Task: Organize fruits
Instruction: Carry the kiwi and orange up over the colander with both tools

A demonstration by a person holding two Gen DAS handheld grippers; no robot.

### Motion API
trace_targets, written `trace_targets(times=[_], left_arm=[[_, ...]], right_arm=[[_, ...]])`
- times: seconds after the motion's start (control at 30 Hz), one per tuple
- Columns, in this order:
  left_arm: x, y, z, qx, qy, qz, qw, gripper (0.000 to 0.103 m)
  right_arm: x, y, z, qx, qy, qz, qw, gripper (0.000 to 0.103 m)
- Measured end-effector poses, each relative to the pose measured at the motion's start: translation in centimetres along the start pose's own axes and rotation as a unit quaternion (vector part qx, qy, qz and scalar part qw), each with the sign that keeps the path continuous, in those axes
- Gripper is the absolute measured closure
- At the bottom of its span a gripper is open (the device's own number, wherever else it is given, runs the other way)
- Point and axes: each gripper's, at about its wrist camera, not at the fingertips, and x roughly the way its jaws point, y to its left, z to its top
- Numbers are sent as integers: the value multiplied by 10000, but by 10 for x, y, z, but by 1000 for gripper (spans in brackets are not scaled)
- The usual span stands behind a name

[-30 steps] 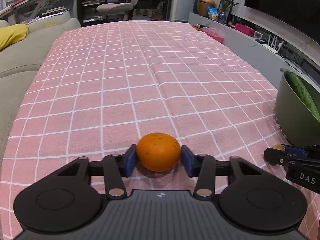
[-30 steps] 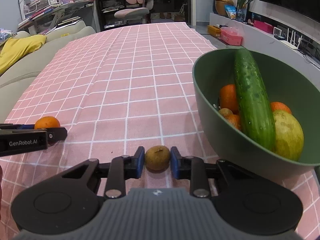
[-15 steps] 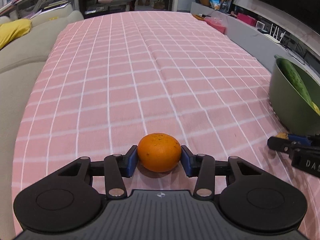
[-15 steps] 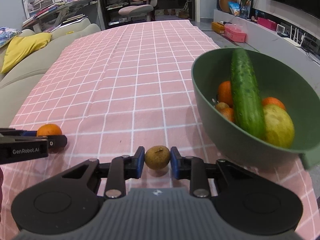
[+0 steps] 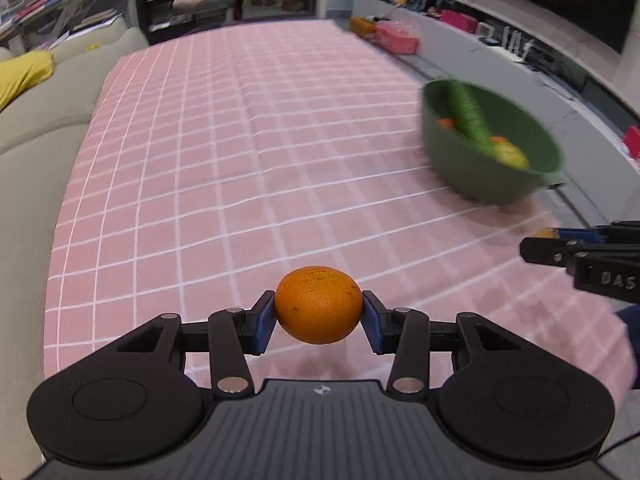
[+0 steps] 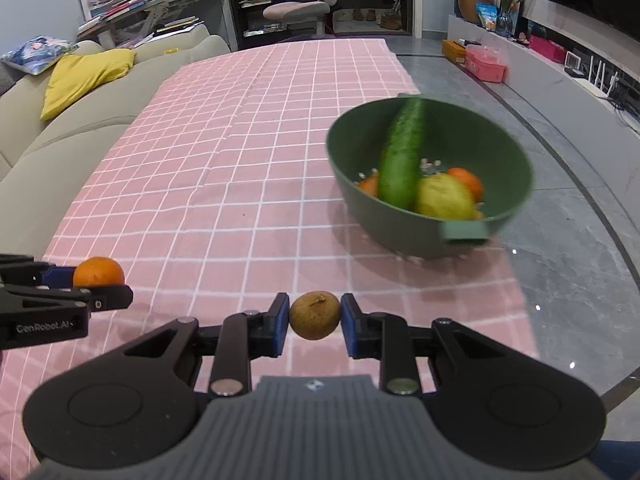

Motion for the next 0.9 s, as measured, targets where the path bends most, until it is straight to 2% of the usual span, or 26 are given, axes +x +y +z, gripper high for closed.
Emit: trace_targets(times=[0.23,0.47,0.67,0.9], left_arm=[[-36,-48,21,387,-344,-193,9985,52],[-35,-78,35,599,-424,-292,9969,52],[-13,-107,57,825,-399,-418,9949,52],[33,-139,98,866,-342,-430,9947,52]], right_arm=[[-52,-24,-1,80,-213,53,9997,79],[-79,-40,2,150,-417,103,9990,79],[-81,-63,23,103,-509,87,9986,79],[-62,-101,75,-29,-537,52,9985,79]])
